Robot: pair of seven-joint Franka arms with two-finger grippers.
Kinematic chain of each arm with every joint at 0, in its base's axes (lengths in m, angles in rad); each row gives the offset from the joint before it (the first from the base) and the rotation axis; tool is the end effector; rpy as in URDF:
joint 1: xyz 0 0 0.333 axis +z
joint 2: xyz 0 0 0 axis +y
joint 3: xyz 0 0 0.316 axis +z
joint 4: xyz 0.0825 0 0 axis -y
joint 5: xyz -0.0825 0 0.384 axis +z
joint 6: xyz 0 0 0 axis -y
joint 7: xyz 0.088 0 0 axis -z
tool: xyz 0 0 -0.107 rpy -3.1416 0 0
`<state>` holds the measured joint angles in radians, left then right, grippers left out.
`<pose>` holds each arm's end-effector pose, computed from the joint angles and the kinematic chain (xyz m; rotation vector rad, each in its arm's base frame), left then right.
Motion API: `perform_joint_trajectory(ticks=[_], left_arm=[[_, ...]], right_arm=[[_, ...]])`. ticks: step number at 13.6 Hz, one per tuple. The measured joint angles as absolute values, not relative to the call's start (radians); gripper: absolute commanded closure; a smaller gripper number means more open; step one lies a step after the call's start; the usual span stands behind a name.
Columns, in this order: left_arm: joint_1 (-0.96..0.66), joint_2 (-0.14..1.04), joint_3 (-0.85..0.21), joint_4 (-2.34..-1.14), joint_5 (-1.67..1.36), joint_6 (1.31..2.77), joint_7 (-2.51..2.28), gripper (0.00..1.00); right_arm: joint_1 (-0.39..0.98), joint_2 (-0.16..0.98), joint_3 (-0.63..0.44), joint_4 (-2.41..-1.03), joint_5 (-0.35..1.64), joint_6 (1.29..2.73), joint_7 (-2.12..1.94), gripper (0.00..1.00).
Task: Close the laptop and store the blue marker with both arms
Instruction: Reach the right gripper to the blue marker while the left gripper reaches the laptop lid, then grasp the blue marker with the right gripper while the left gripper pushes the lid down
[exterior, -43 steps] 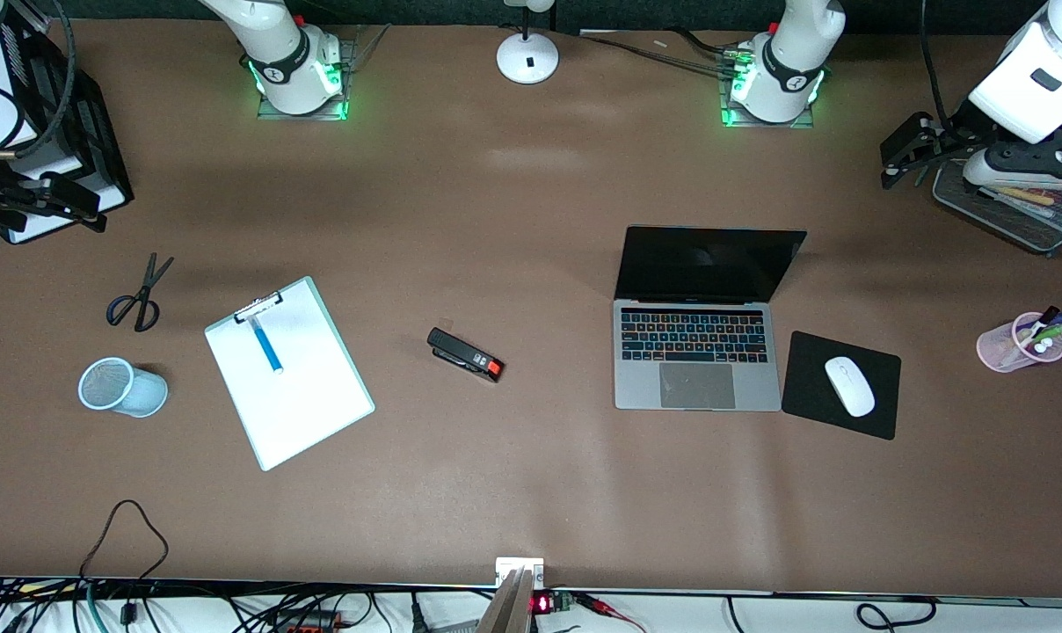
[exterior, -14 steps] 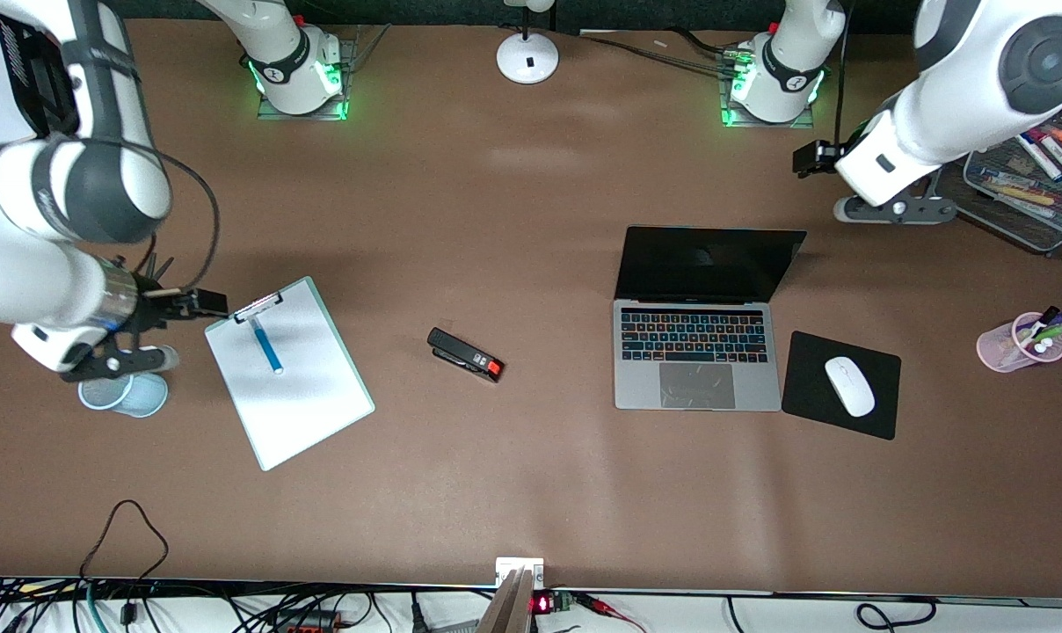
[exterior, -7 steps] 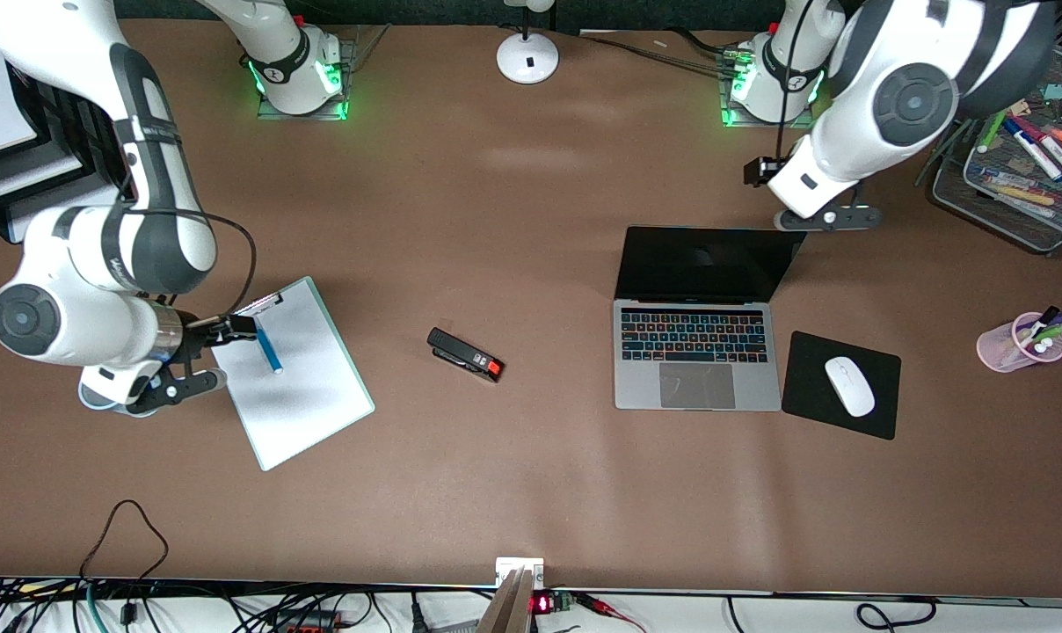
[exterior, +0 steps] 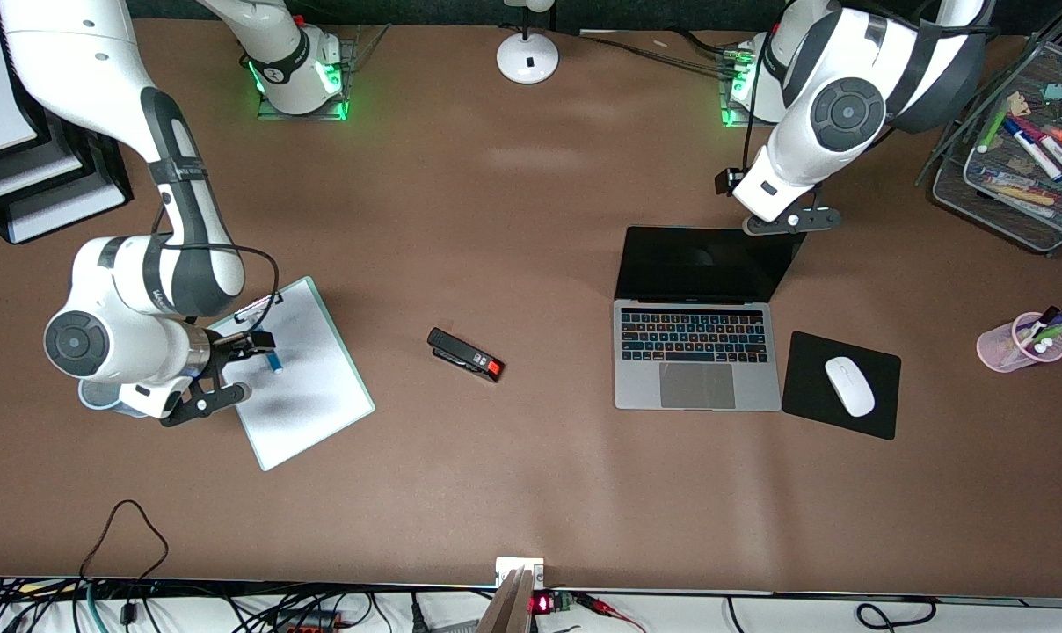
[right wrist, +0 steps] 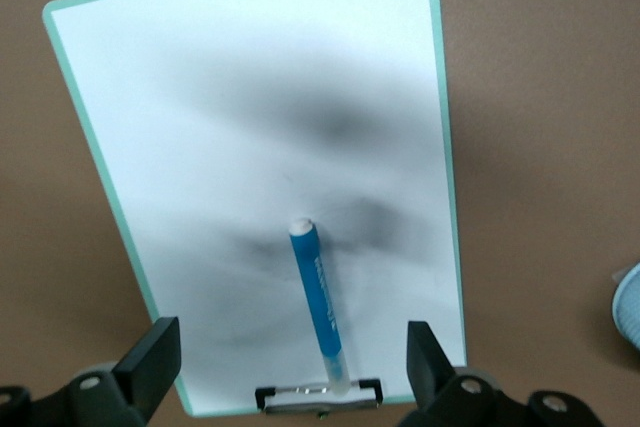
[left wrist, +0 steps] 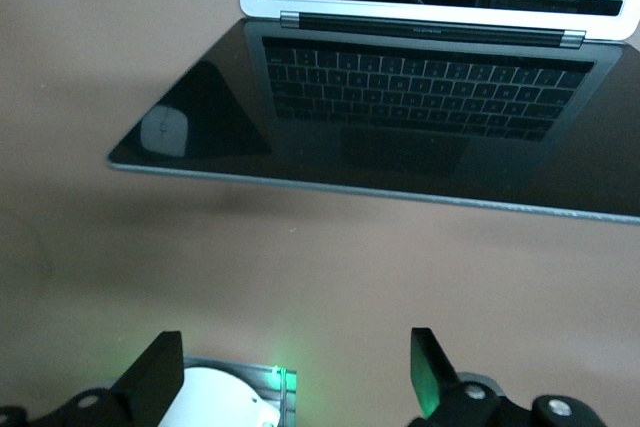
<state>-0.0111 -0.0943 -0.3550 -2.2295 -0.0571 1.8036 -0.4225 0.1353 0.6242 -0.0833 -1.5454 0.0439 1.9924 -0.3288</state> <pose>0.4365 -0.1736 0.3870 -2.9904 -0.1287 0.4819 0.6817 0.0460 0.2732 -3.0636 -0.5744 0.2731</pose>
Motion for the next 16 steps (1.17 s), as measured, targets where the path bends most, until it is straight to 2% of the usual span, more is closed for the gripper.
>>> perform_joint_trajectory(ticks=[6, 9, 12, 16], left_arm=[[-0.011, -0.065, -0.356, -2.259, -0.059, 1.892, -0.423, 0.0], [-0.011, -0.037, -0.356, -2.259, -0.059, 1.936, -0.423, 0.0], [-0.011, -0.008, -0.356, -2.259, -0.059, 1.98, -0.423, 0.0], [-0.007, 0.001, -0.355, -2.239, -0.059, 1.995, -0.423, 0.0]], right_arm=[[0.135, 0.681, -0.083, -1.546, 0.044, 2.074, -0.373, 0.0], [0.136, 0.703, -0.083, -1.546, 0.044, 2.096, -0.381, 0.04], [0.137, 0.722, -0.08, -1.546, 0.044, 2.105, -0.387, 0.17], [0.147, 0.728, -0.078, -1.563, 0.044, 2.127, -0.39, 0.22]])
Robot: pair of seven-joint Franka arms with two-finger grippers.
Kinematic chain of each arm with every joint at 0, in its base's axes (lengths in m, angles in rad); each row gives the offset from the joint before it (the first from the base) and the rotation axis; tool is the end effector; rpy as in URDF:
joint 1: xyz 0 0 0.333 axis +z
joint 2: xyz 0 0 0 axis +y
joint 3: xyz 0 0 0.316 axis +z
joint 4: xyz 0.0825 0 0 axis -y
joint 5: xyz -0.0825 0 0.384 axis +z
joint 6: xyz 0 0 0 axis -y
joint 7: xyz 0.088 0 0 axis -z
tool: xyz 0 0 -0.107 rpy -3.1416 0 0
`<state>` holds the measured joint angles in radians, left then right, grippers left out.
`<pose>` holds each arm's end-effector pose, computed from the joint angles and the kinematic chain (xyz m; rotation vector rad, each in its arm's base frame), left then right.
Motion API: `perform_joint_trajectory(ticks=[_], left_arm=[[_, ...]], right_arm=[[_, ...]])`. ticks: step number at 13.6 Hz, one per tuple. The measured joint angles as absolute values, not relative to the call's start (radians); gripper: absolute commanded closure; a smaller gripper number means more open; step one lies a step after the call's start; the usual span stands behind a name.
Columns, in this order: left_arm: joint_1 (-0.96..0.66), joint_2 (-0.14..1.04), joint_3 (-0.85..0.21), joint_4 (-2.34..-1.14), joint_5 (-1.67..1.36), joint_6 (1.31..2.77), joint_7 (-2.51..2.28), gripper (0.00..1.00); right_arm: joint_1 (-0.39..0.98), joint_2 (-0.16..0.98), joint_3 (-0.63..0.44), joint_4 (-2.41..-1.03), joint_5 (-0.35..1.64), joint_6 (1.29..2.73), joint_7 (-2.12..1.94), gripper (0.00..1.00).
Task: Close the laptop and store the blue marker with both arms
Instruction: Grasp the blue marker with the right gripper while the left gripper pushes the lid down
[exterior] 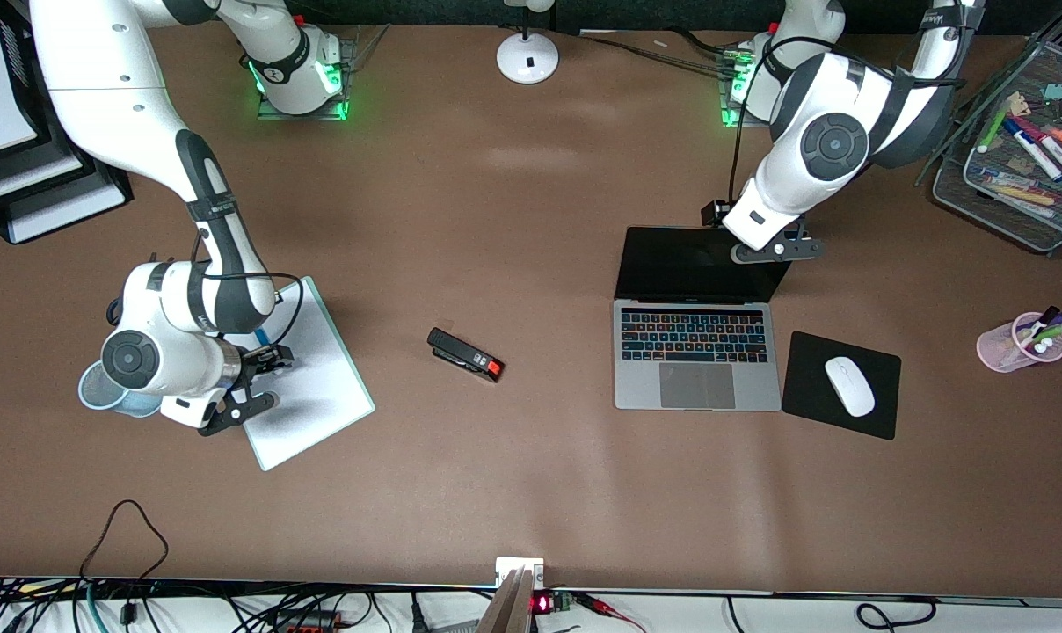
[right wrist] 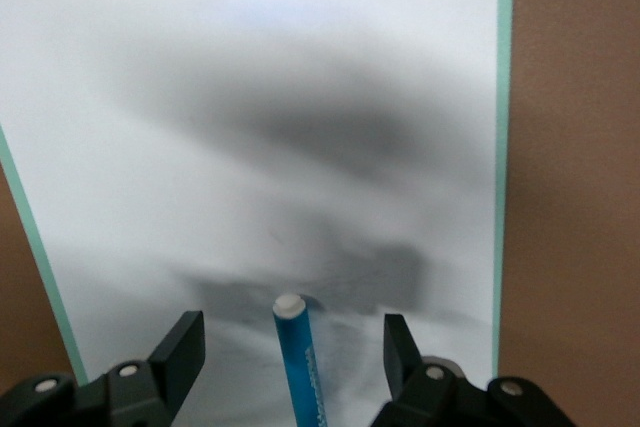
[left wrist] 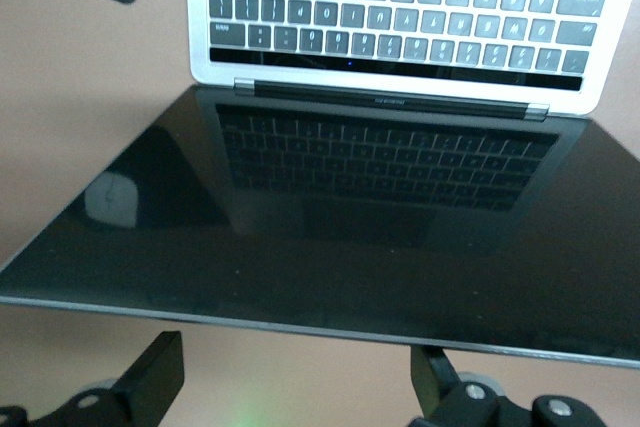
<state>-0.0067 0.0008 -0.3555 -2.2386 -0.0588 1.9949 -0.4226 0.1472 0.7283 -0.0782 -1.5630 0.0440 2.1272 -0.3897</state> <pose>0.4614 -0.1787 0.3506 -3.0686 -0.1400 0.3785 0.6822 0.0559 0.2038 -3.0453 -0.6938 0.2543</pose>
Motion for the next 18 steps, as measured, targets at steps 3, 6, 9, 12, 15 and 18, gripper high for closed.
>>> perform_joint_trajectory(ticks=[3, 6, 9, 12, 15, 18], left_arm=[[-0.004, 0.015, -0.355, -2.221, -0.059, 2.003, -0.423, 0.0], [-0.004, 0.034, -0.355, -2.214, -0.059, 2.019, -0.423, 0.0], [-0.003, 0.052, -0.355, -2.2, -0.059, 2.058, -0.423, 0.0], [0.0, 0.099, -0.352, -2.149, -0.059, 2.066, -0.423, 0.0], [0.011, 0.159, -0.349, -2.101, -0.059, 2.105, -0.423, 0.0], [0.027, 0.21, -0.347, -2.089, -0.059, 2.174, -0.423, 0.0]], right_arm=[[0.151, 0.728, -0.078, -1.584, 0.044, 2.155, -0.405, 0.37], [0.148, 0.728, -0.079, -1.586, 0.044, 2.16, -0.453, 0.43], [0.146, 0.728, -0.079, -1.59, 0.044, 2.16, -0.462, 0.43], [0.146, 0.728, -0.08, -1.601, 0.044, 2.16, -0.482, 0.48], [0.146, 0.728, -0.08, -1.614, 0.044, 2.16, -0.498, 0.51], [0.145, 0.728, -0.082, -1.62, 0.044, 2.16, -0.517, 0.59]])
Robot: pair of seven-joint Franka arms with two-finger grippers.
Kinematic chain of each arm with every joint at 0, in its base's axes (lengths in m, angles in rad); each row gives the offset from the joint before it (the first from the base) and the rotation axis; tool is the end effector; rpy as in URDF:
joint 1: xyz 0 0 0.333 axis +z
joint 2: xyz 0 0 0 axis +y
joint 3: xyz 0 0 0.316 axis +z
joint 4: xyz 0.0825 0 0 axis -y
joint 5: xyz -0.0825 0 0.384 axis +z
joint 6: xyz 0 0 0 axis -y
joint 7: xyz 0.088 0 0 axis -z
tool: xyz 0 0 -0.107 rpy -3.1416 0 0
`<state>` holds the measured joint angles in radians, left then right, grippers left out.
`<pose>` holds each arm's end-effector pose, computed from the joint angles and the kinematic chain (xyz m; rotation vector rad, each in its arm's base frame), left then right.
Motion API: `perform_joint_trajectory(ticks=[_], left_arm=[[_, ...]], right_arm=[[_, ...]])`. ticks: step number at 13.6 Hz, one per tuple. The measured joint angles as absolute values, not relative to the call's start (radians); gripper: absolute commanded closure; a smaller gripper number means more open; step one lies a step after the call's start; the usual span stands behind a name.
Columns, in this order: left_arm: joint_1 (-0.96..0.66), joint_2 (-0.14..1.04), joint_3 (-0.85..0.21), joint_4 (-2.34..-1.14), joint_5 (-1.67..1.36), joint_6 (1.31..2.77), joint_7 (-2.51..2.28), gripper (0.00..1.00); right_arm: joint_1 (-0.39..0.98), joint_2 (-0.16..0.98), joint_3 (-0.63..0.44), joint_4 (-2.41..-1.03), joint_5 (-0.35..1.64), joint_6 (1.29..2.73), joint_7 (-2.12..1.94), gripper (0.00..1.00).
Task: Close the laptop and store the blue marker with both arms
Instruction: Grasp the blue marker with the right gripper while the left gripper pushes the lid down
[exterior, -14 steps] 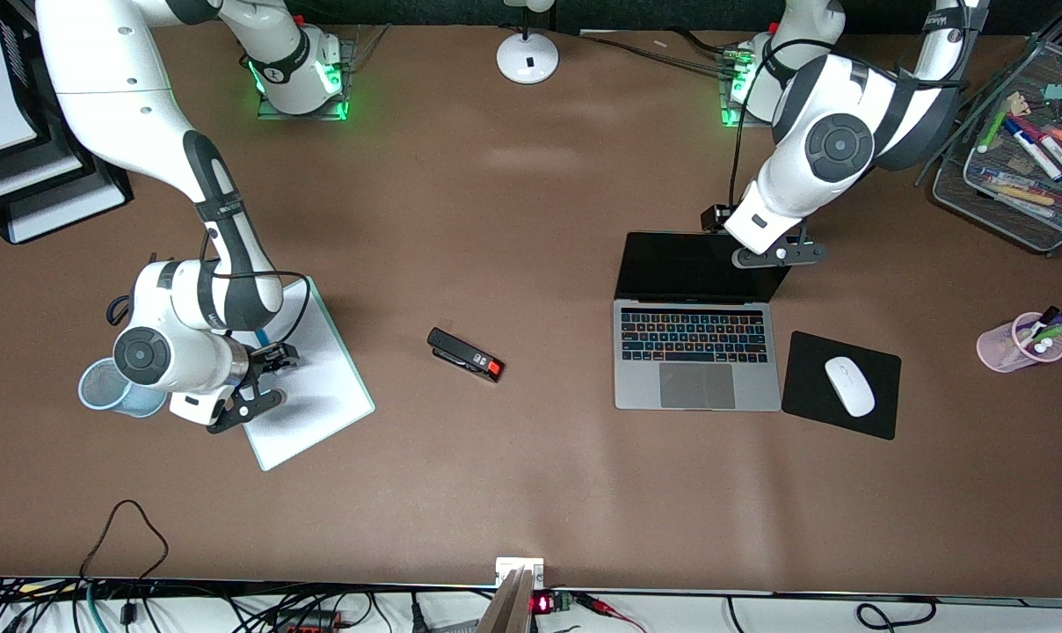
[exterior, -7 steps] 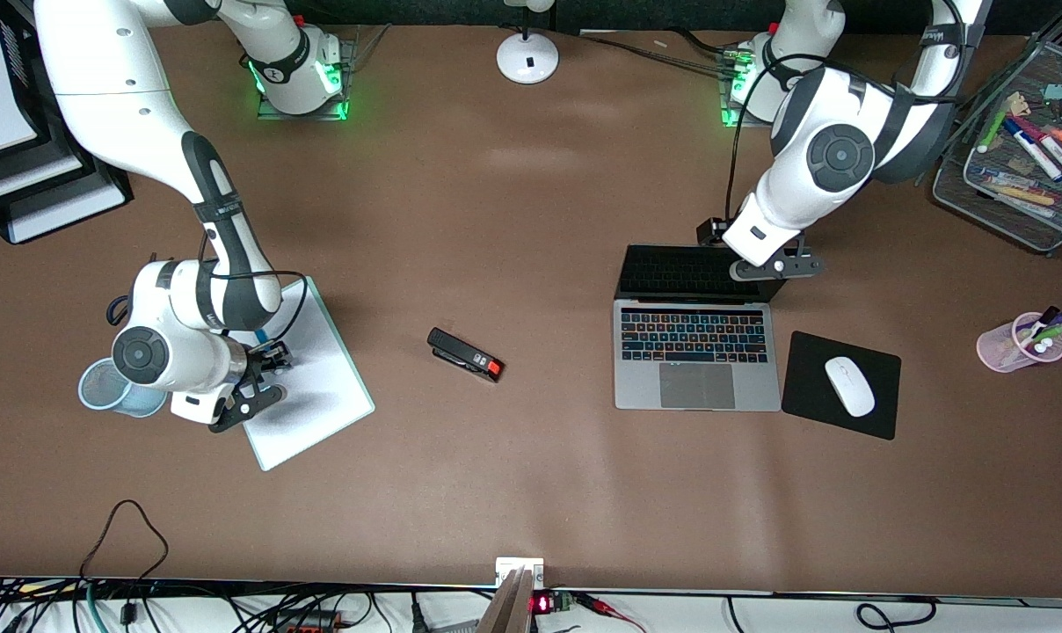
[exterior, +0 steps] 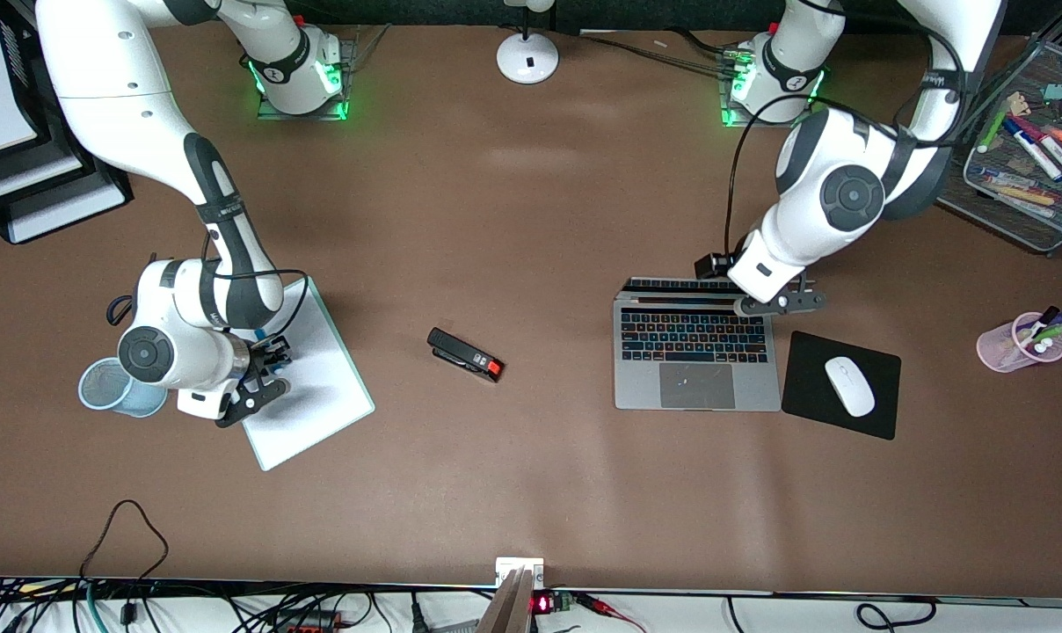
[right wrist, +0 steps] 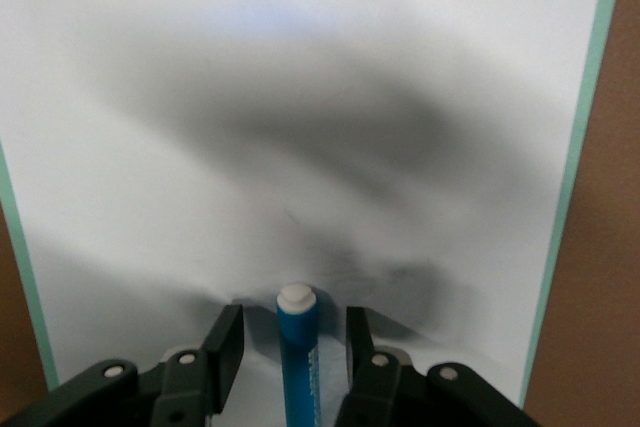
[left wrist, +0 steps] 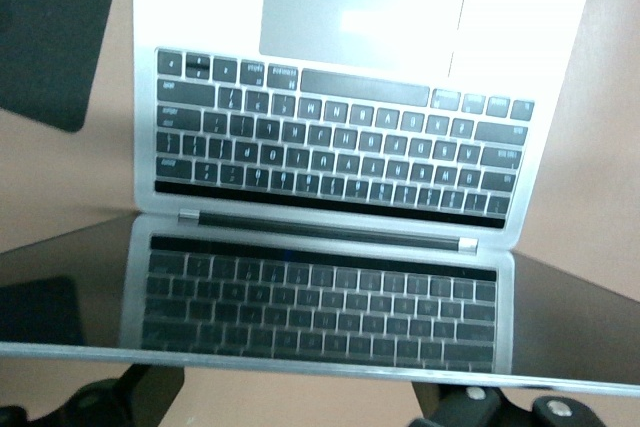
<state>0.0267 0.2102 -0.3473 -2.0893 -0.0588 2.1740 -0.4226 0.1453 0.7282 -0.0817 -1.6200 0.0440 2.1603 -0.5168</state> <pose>0.5338 -0.1764 0.3206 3.0571 0.2161 -0.2290 0.6683 0.0500 0.1831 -2.9834 -0.8710 0.2889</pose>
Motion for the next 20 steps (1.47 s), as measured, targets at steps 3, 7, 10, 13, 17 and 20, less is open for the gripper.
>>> perform_joint_trajectory(ticks=[3, 7, 10, 13, 17, 20], left_arm=[[0.029, 0.256, -0.342, -2.08, -0.059, 2.237, -0.423, 0.0], [0.035, 0.324, -0.335, -2.066, -0.059, 2.331, -0.423, 0.0], [0.036, 0.38, -0.322, -2.041, -0.059, 2.366, -0.423, 0.0], [0.037, 0.436, -0.317, -2.019, -0.059, 2.417, -0.422, 0.0], [0.037, 0.511, -0.313, -2.009, -0.058, 2.502, -0.42, 0.0], [0.037, 0.545, -0.305, -2.006, -0.037, 2.538, -0.419, 0.0]], right_arm=[[0.141, 0.728, -0.083, -1.62, 0.044, 2.16, -0.532, 0.67], [0.138, 0.728, -0.083, -1.62, 0.044, 2.16, -0.536, 0.73], [0.138, 0.728, -0.083, -1.62, 0.044, 2.16, -0.537, 0.78], [0.138, 0.728, -0.083, -1.621, 0.044, 2.16, -0.537, 0.84], [0.138, 0.727, -0.083, -1.621, 0.044, 2.161, -0.538, 0.91], [0.138, 0.706, -0.083, -1.606, 0.044, 2.167, -0.542, 0.91]])
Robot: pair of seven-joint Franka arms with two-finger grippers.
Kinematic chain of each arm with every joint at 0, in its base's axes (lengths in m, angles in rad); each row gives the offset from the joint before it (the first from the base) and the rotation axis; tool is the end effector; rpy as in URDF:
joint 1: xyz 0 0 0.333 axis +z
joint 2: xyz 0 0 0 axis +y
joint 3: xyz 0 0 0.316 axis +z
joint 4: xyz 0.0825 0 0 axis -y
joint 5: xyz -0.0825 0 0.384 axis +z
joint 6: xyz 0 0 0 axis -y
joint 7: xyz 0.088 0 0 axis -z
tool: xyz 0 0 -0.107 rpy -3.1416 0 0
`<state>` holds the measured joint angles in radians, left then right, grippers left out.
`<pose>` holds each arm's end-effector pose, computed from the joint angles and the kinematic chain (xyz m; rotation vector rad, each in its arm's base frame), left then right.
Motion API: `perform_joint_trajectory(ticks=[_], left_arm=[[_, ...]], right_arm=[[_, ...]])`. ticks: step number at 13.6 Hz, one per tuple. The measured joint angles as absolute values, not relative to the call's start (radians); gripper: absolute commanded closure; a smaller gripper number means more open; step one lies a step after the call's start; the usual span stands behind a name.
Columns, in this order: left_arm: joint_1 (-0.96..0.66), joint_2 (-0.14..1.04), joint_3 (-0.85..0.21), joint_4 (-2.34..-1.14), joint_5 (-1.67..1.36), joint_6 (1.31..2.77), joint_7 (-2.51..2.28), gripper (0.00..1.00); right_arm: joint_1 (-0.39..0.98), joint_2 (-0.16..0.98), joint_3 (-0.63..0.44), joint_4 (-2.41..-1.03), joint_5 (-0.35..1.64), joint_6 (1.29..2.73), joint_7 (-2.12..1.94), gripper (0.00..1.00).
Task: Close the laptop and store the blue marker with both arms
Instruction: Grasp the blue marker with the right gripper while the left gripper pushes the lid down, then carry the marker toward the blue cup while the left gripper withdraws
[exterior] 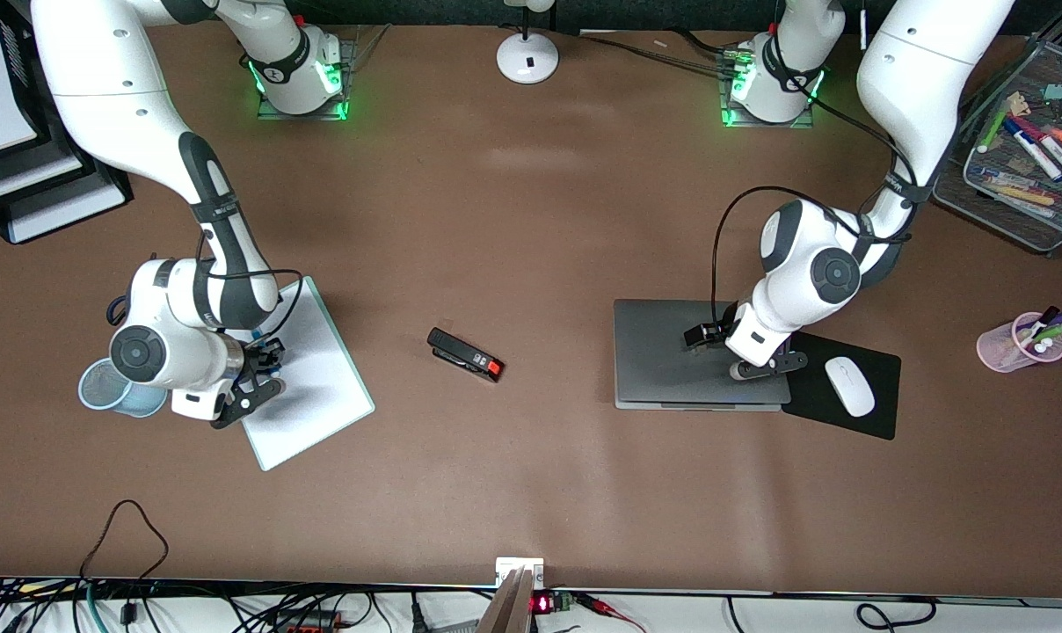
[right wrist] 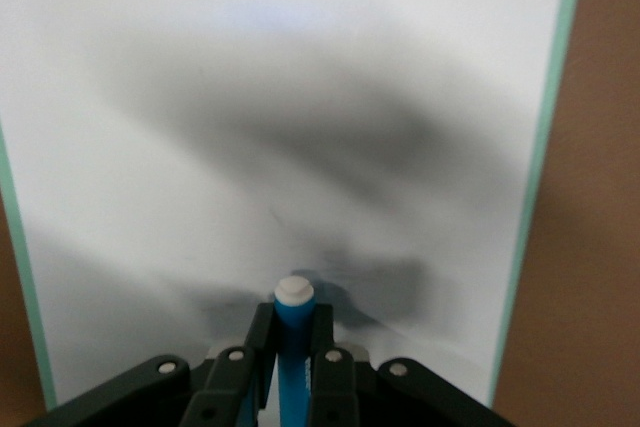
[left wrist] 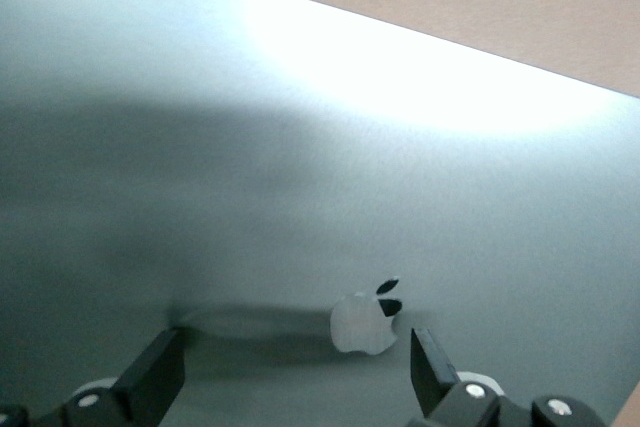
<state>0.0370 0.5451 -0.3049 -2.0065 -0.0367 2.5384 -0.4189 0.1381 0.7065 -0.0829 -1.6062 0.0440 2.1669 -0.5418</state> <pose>0.5860 -0.1568 0.1933 2.9523 0.3317 -0.0764 0.6770 0.0456 0.2038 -2.9862 -0.9002 0.2247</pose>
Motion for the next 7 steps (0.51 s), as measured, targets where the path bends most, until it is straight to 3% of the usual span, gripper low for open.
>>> perform_joint_trajectory(ticks=[7], left_arm=[[0.037, 0.571, -0.3, -1.99, -0.001, 2.557, -0.419, 0.0]], right_arm=[[0.116, 0.512, -0.084, -1.594, 0.125, 2.097, -0.785, 0.93]])
